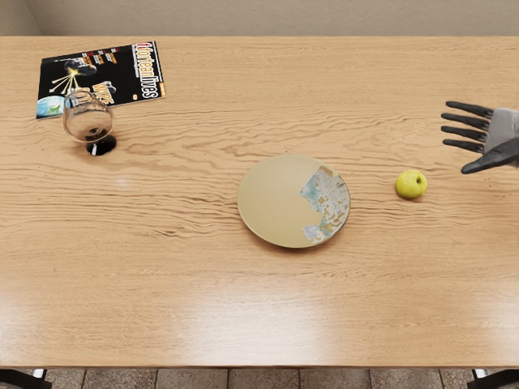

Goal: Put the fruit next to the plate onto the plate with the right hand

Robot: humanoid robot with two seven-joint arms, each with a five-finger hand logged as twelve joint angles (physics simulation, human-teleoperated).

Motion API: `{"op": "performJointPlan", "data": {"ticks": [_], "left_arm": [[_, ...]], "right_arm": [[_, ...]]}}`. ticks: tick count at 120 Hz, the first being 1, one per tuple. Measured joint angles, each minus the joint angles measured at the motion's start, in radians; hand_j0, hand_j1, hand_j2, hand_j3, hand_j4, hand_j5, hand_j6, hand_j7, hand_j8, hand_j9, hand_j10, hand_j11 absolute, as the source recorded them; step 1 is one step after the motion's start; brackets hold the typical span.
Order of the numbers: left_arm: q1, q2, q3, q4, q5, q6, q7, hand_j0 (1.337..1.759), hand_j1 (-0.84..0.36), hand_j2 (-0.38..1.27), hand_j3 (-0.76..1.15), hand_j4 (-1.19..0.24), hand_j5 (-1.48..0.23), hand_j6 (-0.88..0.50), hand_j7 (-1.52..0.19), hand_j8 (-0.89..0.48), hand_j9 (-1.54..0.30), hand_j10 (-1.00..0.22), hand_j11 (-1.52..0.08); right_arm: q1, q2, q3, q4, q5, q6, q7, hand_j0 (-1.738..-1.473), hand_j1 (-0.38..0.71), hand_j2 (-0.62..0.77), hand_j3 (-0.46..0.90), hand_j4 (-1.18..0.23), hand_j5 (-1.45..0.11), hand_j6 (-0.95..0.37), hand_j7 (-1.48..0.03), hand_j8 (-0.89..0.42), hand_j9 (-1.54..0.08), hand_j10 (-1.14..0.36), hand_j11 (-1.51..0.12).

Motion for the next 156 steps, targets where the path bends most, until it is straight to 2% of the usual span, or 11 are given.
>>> {"op": "performJointPlan", "data": {"ticks": [13,19,31,38,50,64,74,85,120,156], "left_arm": [[-0.001,0.000,0.000,0.000,0.000,0.000,0.000,1.658,0.35,0.00,0.00,0.00,0.00,0.00,0.00,0.00,0.00,0.00,0.00],[0.000,0.000,0.000,0.000,0.000,0.000,0.000,1.658,0.35,0.00,0.00,0.00,0.00,0.00,0.00,0.00,0.00,0.00,0.00],[0.000,0.000,0.000,0.000,0.000,0.000,0.000,1.658,0.35,0.00,0.00,0.00,0.00,0.00,0.00,0.00,0.00,0.00,0.00],[0.000,0.000,0.000,0.000,0.000,0.000,0.000,1.658,0.35,0.00,0.00,0.00,0.00,0.00,0.00,0.00,0.00,0.00,0.00],[0.000,0.000,0.000,0.000,0.000,0.000,0.000,1.658,0.35,0.00,0.00,0.00,0.00,0.00,0.00,0.00,0.00,0.00,0.00],[0.000,0.000,0.000,0.000,0.000,0.000,0.000,1.658,0.35,0.00,0.00,0.00,0.00,0.00,0.00,0.00,0.00,0.00,0.00],[0.000,0.000,0.000,0.000,0.000,0.000,0.000,1.658,0.35,0.00,0.00,0.00,0.00,0.00,0.00,0.00,0.00,0.00,0.00],[0.000,0.000,0.000,0.000,0.000,0.000,0.000,1.658,0.35,0.00,0.00,0.00,0.00,0.00,0.00,0.00,0.00,0.00,0.00],[0.000,0.000,0.000,0.000,0.000,0.000,0.000,1.658,0.35,0.00,0.00,0.00,0.00,0.00,0.00,0.00,0.00,0.00,0.00],[0.000,0.000,0.000,0.000,0.000,0.000,0.000,1.658,0.35,0.00,0.00,0.00,0.00,0.00,0.00,0.00,0.00,0.00,0.00]], "right_arm": [[0.034,0.013,-0.009,0.004,-0.026,0.000,-0.013,-1.658,-0.33,0.00,0.00,-0.02,-0.02,-0.01,-0.02,-0.02,-0.02,-0.02,-0.02],[0.058,0.002,-0.007,0.049,-0.104,0.000,-0.020,-1.658,-0.33,0.00,0.00,-0.02,-0.02,-0.01,-0.02,-0.02,-0.02,-0.02,-0.02],[0.138,-0.015,-0.009,0.231,-0.385,-0.038,-0.110,-1.658,-0.33,0.00,0.00,-0.02,-0.02,-0.02,-0.02,-0.02,-0.02,-0.02,-0.02],[0.165,0.003,-0.016,0.303,-0.554,-0.111,-0.150,-1.658,-0.33,0.00,0.00,-0.02,-0.03,-0.02,-0.03,-0.02,-0.03,-0.02,-0.03],[0.188,0.067,-0.035,0.359,-0.768,-0.257,-0.226,-1.658,-0.33,0.00,0.00,-0.02,-0.03,-0.02,-0.03,-0.02,-0.03,-0.02,-0.03],[0.191,0.100,-0.121,0.393,-0.872,-0.514,-0.271,-1.658,-0.33,0.00,0.00,-0.02,-0.03,-0.02,-0.03,-0.02,-0.03,-0.02,-0.03],[0.181,0.126,-0.180,0.407,-0.900,-0.680,-0.284,-1.658,-0.32,0.00,0.00,-0.03,-0.03,-0.03,-0.03,-0.03,-0.03,-0.02,-0.03],[0.152,0.146,-0.209,0.410,-0.912,-0.775,-0.290,-1.658,-0.32,0.00,0.00,-0.03,-0.03,-0.03,-0.03,-0.03,-0.03,-0.03,-0.03],[0.094,0.203,-0.229,0.400,-0.919,-0.914,-0.294,-1.658,-0.21,-0.02,0.00,-0.13,-0.16,-0.13,-0.16,-0.13,-0.16,-0.13,-0.16],[0.062,0.216,-0.242,0.395,-0.929,-1.004,-0.294,-1.658,-0.08,-0.04,0.00,-0.23,-0.30,-0.23,-0.30,-0.23,-0.30,-0.23,-0.30]]}}
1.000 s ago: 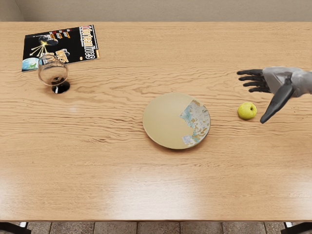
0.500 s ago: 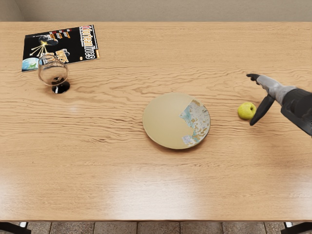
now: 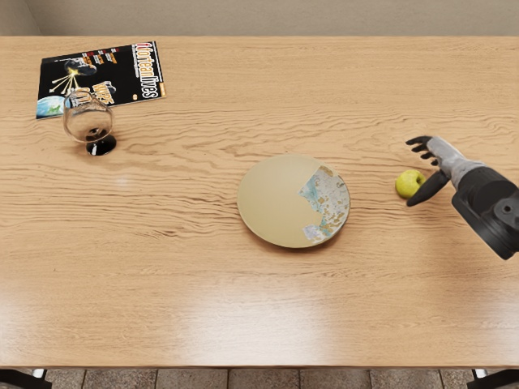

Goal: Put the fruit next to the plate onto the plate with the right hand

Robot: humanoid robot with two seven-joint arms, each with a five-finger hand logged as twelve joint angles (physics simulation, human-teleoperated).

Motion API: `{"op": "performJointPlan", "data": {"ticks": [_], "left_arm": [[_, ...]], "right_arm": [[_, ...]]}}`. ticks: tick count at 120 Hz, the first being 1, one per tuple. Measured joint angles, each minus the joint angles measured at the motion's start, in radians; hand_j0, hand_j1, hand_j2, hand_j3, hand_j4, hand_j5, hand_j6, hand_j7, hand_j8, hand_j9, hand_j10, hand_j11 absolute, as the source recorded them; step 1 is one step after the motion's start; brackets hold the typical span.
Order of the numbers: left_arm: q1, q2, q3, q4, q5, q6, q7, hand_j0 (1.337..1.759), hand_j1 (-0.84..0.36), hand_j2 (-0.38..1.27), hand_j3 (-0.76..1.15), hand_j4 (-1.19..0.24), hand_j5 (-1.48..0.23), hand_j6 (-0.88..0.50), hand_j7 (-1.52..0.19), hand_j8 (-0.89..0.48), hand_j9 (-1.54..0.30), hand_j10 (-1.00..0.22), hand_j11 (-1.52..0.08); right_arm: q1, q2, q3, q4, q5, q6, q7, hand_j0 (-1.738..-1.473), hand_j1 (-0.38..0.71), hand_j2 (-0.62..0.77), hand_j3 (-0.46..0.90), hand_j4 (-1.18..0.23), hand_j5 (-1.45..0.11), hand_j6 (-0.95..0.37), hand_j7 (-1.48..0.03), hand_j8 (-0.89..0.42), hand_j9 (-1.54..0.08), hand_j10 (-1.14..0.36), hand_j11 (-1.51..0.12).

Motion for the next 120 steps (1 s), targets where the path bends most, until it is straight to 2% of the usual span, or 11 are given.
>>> {"op": "performJointPlan", "data": {"ticks": [53,59,64,69,98,120], "left_arm": [[0.000,0.000,0.000,0.000,0.000,0.000,0.000,1.658,0.35,0.00,0.00,0.00,0.00,0.00,0.00,0.00,0.00,0.00,0.00],[0.000,0.000,0.000,0.000,0.000,0.000,0.000,1.658,0.35,0.00,0.00,0.00,0.00,0.00,0.00,0.00,0.00,0.00,0.00],[0.000,0.000,0.000,0.000,0.000,0.000,0.000,1.658,0.35,0.00,0.00,0.00,0.00,0.00,0.00,0.00,0.00,0.00,0.00],[0.000,0.000,0.000,0.000,0.000,0.000,0.000,1.658,0.35,0.00,0.00,0.00,0.00,0.00,0.00,0.00,0.00,0.00,0.00],[0.000,0.000,0.000,0.000,0.000,0.000,0.000,1.658,0.35,0.00,0.00,0.00,0.00,0.00,0.00,0.00,0.00,0.00,0.00],[0.000,0.000,0.000,0.000,0.000,0.000,0.000,1.658,0.35,0.00,0.00,0.00,0.00,0.00,0.00,0.00,0.00,0.00,0.00]], "right_arm": [[-0.015,0.025,-0.005,0.007,0.000,-0.035,-0.002,-1.658,0.15,-0.08,0.00,-0.42,-0.54,-0.42,-0.54,-0.42,-0.54,-0.42,-0.54],[-0.013,0.026,-0.004,0.007,0.000,-0.022,-0.011,-1.658,0.18,-0.08,0.00,-0.44,-0.58,-0.45,-0.57,-0.44,-0.58,-0.44,-0.57],[-0.011,0.026,-0.004,0.008,-0.002,-0.009,-0.018,-1.657,0.21,-0.08,0.00,-0.47,-0.60,-0.47,-0.60,-0.41,-0.61,-0.46,-0.61],[-0.010,0.026,-0.003,0.008,-0.002,-0.001,-0.023,-1.657,0.23,-0.05,0.00,-0.49,-0.63,-0.49,-0.63,-0.37,-0.64,-0.45,-0.64],[-0.001,0.022,0.005,0.018,0.000,0.024,-0.035,-1.656,0.24,0.14,0.00,-0.58,-0.74,-0.56,-0.75,-0.39,-0.77,-0.48,-0.77],[0.021,0.014,0.034,0.039,0.008,0.064,-0.044,-1.656,0.24,0.22,0.00,-0.61,-0.79,-0.60,-0.79,-0.42,-0.80,-0.51,-0.81]]}}
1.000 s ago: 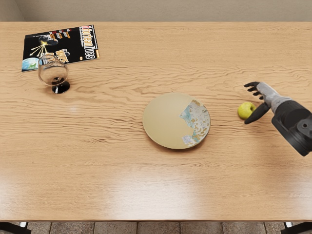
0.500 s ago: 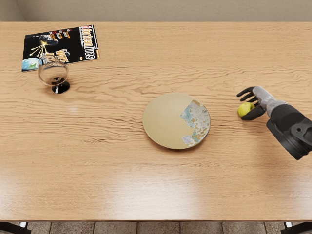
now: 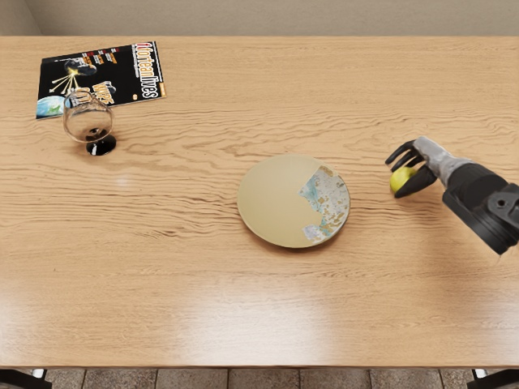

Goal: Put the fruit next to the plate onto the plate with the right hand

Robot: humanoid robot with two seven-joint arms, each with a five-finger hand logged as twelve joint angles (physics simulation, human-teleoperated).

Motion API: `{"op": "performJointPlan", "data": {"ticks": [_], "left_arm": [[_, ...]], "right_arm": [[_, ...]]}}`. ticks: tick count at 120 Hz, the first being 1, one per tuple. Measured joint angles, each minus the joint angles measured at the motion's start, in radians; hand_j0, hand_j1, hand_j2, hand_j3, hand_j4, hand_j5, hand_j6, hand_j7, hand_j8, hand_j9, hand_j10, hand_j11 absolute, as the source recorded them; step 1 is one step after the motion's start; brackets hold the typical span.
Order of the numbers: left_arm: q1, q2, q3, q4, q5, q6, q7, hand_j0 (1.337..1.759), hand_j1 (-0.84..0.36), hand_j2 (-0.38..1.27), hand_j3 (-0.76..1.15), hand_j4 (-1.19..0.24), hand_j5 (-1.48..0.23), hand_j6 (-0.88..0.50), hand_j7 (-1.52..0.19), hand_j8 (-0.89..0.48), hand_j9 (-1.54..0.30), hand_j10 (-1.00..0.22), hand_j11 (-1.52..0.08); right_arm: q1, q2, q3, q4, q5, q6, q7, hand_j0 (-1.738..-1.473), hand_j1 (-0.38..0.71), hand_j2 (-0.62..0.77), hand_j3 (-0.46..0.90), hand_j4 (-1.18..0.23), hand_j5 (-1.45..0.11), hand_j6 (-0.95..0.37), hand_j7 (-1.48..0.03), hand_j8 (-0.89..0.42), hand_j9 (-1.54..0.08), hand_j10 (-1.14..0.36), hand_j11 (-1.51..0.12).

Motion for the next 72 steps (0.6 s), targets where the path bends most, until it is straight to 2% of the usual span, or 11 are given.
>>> {"op": "performJointPlan", "data": {"ticks": [28,63,72], "left_arm": [[0.000,0.000,0.000,0.000,0.000,0.000,0.000,1.658,0.35,0.00,0.00,0.00,0.00,0.00,0.00,0.00,0.00,0.00,0.00],[0.000,0.000,0.000,0.000,0.000,0.000,0.000,1.658,0.35,0.00,0.00,0.00,0.00,0.00,0.00,0.00,0.00,0.00,0.00],[0.000,0.000,0.000,0.000,0.000,0.000,0.000,1.658,0.35,0.00,0.00,0.00,0.00,0.00,0.00,0.00,0.00,0.00,0.00]], "right_arm": [[0.037,0.004,0.028,0.063,0.003,0.016,-0.050,-1.657,0.26,0.30,0.00,-0.63,-0.82,-0.63,-0.82,-0.44,-0.82,-0.54,-0.83],[0.061,0.031,0.067,0.125,0.007,0.045,-0.080,-1.658,0.26,0.34,0.00,-0.63,-0.84,-0.63,-0.83,-0.44,-0.84,-0.54,-0.85],[0.066,0.049,0.077,0.134,0.007,0.049,-0.082,-1.658,0.27,0.39,0.00,-0.63,-0.85,-0.63,-0.83,-0.45,-0.84,-0.55,-0.84]]}}
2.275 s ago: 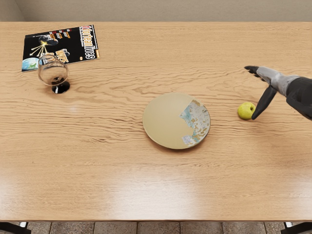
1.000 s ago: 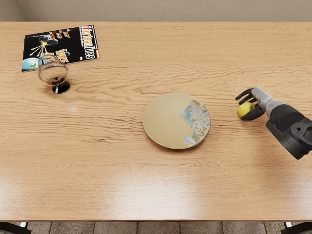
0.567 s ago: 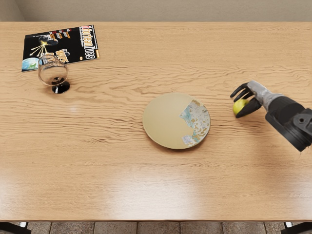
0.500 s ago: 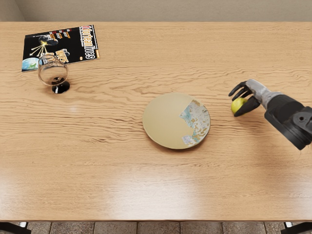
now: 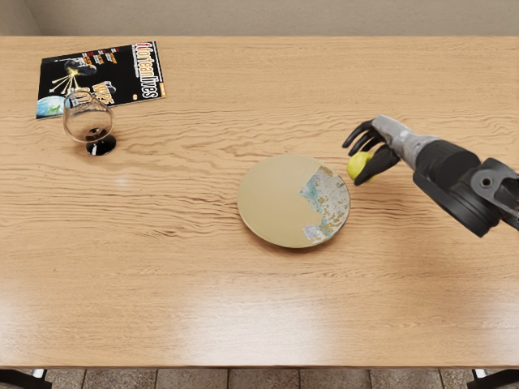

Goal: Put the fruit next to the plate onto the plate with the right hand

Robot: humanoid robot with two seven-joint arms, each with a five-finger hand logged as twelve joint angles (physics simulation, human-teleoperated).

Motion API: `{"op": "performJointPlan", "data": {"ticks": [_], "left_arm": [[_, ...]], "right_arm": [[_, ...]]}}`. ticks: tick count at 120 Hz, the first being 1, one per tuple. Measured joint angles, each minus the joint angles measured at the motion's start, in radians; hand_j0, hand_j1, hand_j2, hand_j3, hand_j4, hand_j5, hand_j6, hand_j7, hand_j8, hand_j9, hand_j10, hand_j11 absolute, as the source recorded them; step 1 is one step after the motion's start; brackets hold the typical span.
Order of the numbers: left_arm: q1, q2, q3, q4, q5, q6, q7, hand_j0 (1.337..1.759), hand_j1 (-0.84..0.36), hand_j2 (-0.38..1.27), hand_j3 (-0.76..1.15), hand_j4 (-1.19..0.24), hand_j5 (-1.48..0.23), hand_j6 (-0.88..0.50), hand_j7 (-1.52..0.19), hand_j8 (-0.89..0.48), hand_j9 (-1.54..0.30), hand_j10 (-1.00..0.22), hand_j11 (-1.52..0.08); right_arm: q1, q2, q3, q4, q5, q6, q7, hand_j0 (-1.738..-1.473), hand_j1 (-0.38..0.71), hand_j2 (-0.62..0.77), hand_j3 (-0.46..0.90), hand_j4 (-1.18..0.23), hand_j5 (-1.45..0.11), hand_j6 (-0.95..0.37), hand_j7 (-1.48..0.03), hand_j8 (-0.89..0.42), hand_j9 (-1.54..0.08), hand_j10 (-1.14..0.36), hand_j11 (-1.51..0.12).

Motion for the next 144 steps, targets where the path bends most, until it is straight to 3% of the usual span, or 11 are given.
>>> {"op": "performJointPlan", "data": {"ticks": [45,91,105,121,133,144], "left_arm": [[0.000,0.000,0.000,0.000,0.000,0.000,0.000,1.658,0.35,0.00,0.00,0.00,0.00,0.00,0.00,0.00,0.00,0.00,0.00],[0.000,0.000,0.000,0.000,0.000,0.000,0.000,1.658,0.35,0.00,0.00,0.00,0.00,0.00,0.00,0.00,0.00,0.00,0.00],[0.000,0.000,0.000,0.000,0.000,0.000,0.000,1.658,0.35,0.00,0.00,0.00,0.00,0.00,0.00,0.00,0.00,0.00,0.00],[0.000,0.000,0.000,0.000,0.000,0.000,0.000,1.658,0.35,0.00,0.00,0.00,0.00,0.00,0.00,0.00,0.00,0.00,0.00],[0.000,0.000,0.000,0.000,0.000,0.000,0.000,1.658,0.35,0.00,0.00,0.00,0.00,0.00,0.00,0.00,0.00,0.00,0.00],[0.000,0.000,0.000,0.000,0.000,0.000,0.000,1.658,0.35,0.00,0.00,0.00,0.00,0.00,0.00,0.00,0.00,0.00,0.00]], "right_arm": [[0.024,0.088,0.009,0.009,0.001,0.006,-0.002,-1.658,0.30,0.42,0.00,-0.63,-0.85,-0.63,-0.83,-0.44,-0.83,-0.54,-0.84],[-0.023,0.154,-0.004,0.012,-0.002,0.005,-0.001,-1.658,0.28,0.40,0.00,-0.63,-0.84,-0.63,-0.83,-0.45,-0.82,-0.55,-0.83],[-0.034,0.146,0.004,0.017,-0.005,-0.012,0.000,-1.658,0.09,0.22,0.00,-0.42,-0.56,-0.42,-0.56,-0.32,-0.55,-0.38,-0.56],[-0.039,0.092,0.056,0.029,-0.004,0.009,0.001,-1.658,-0.11,0.11,0.00,-0.23,-0.31,-0.24,-0.31,-0.18,-0.31,-0.21,-0.31],[-0.051,0.029,0.164,0.035,0.046,0.165,0.002,-1.658,-0.19,0.07,0.00,-0.16,-0.21,-0.16,-0.20,-0.12,-0.20,-0.14,-0.20],[-0.058,-0.082,0.261,0.034,0.199,0.431,0.004,-1.658,-0.24,0.04,0.00,-0.11,-0.14,-0.11,-0.14,-0.09,-0.14,-0.10,-0.14]]}}
